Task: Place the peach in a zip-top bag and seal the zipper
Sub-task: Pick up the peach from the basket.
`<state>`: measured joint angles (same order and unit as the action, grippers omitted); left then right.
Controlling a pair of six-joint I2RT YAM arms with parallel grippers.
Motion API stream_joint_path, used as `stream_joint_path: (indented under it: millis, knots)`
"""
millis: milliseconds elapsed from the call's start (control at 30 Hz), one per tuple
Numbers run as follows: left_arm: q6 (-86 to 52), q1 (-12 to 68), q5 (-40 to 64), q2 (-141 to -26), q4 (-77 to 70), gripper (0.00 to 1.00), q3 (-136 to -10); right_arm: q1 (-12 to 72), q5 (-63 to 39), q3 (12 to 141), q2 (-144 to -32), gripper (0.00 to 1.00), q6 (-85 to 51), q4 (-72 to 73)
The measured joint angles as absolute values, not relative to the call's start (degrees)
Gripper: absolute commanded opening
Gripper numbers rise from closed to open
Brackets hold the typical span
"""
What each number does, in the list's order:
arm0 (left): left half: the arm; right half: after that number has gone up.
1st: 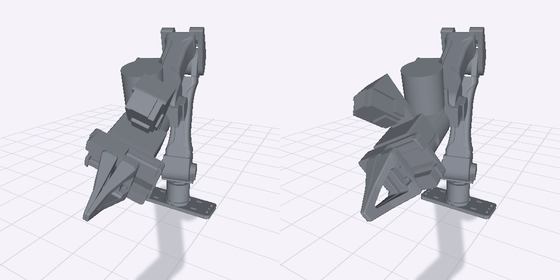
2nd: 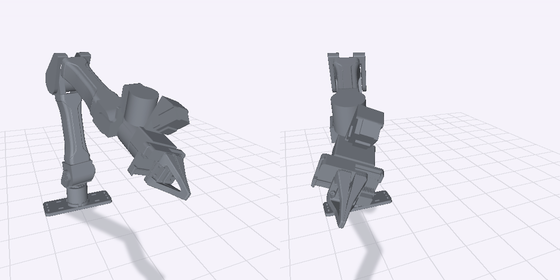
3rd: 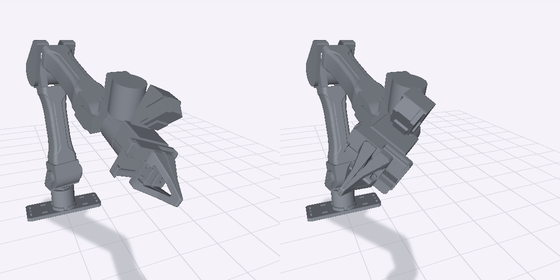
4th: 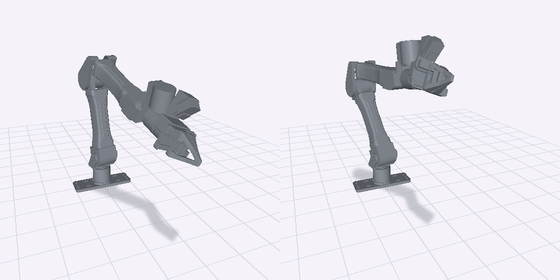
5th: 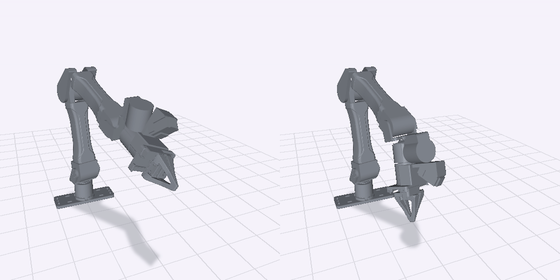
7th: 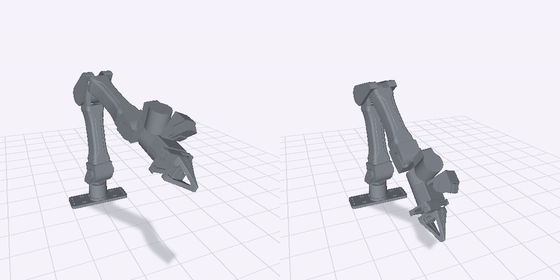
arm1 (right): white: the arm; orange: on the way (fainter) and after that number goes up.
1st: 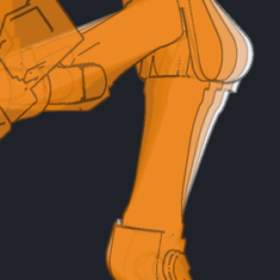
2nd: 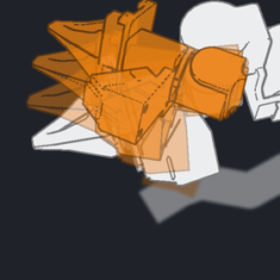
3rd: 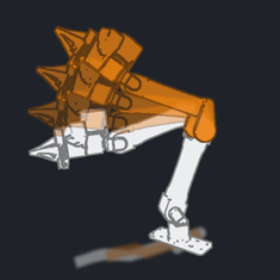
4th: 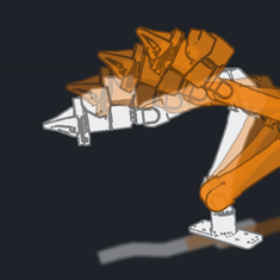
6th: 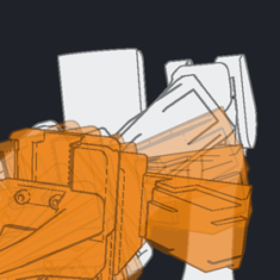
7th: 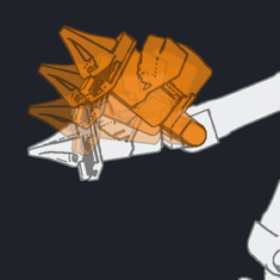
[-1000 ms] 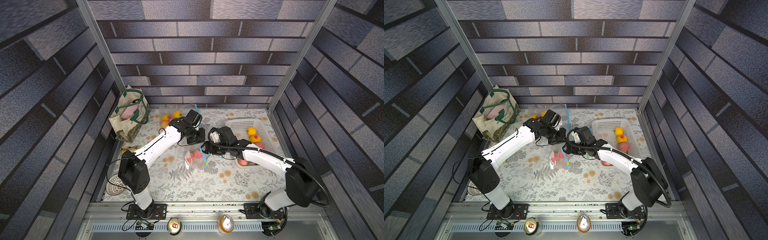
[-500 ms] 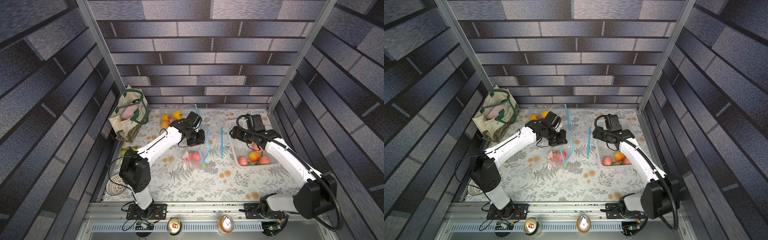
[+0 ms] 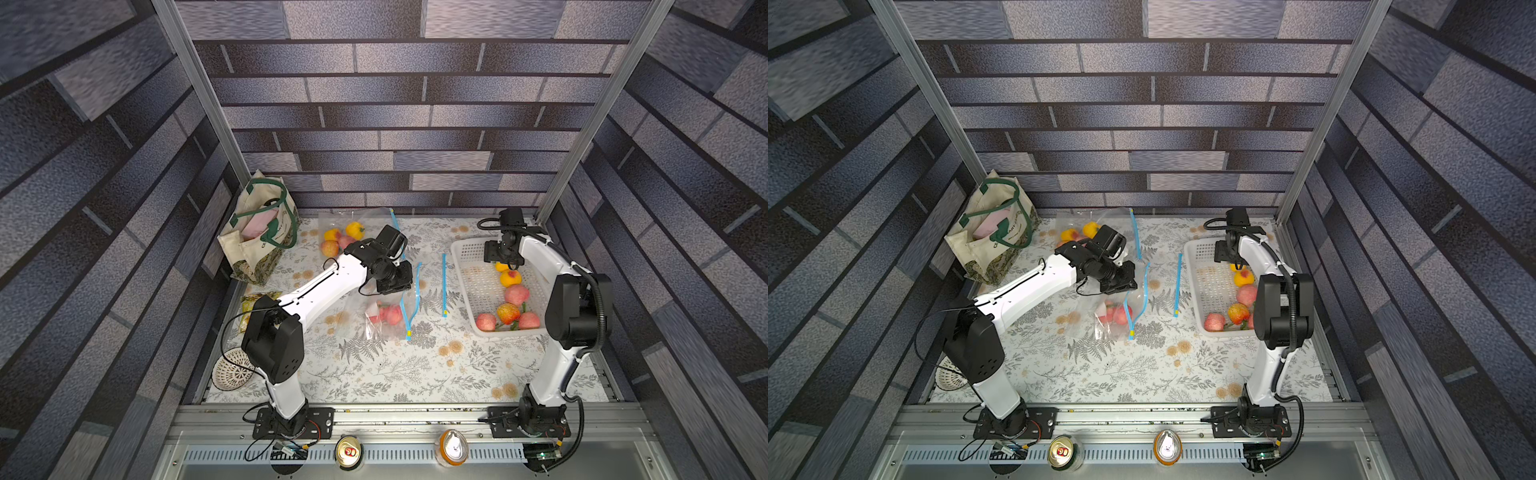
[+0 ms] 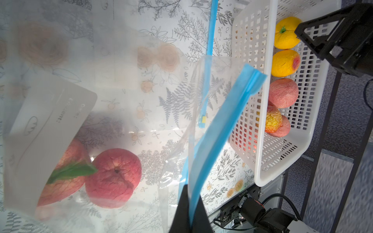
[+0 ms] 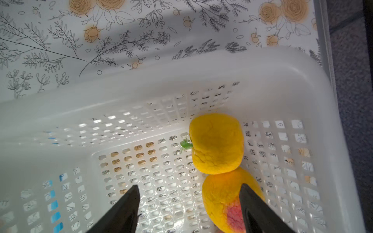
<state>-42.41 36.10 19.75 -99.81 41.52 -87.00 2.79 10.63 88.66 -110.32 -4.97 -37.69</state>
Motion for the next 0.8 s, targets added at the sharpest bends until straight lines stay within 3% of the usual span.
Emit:
stream_joint_path:
  millis: [367,567,800]
  knots:
    - [-42.41,35.53,19.81,-100.14,41.32,0.0,-86.8,-0.54,9.82,91.5,-118.45,0.76,-0.93,-37.89]
    - [-42.41,35.53,19.79,-100.68,41.32,0.0,-86.8,-0.91,7.79,92.31,-120.44,0.61,-0.36,-36.14]
    - [-42.41,35.53,19.77,-100.68,41.34,0.0,-86.83,-0.89,5.72,90.0,-116.84,0.6,-0.36,-37.06]
